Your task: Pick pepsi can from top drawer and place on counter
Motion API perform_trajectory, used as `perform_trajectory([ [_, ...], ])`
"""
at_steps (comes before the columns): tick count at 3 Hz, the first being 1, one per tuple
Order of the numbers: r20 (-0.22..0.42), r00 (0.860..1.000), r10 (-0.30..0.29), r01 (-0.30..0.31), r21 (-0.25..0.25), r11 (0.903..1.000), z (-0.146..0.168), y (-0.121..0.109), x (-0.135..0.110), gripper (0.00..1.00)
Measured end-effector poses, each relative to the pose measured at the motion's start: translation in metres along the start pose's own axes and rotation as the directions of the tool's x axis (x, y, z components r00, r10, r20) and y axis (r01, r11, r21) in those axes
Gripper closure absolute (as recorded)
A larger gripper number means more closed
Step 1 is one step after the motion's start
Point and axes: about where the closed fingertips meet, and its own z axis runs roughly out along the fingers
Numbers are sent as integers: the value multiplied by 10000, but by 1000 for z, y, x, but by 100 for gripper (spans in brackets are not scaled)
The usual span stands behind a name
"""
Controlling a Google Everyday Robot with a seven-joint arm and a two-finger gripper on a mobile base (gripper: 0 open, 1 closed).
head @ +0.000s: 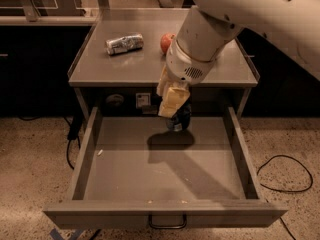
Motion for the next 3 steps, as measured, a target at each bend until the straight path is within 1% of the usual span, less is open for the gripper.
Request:
perform_trajectory([
  [1,-110,9998,-172,172,-44,9998,-30,-21,-17,100],
  [2,-111,9998,-173,173,-43,9998,-30,-21,-17,100],
  [3,-313,9983,-499,505,186,9986,-42,-33,-23,100],
])
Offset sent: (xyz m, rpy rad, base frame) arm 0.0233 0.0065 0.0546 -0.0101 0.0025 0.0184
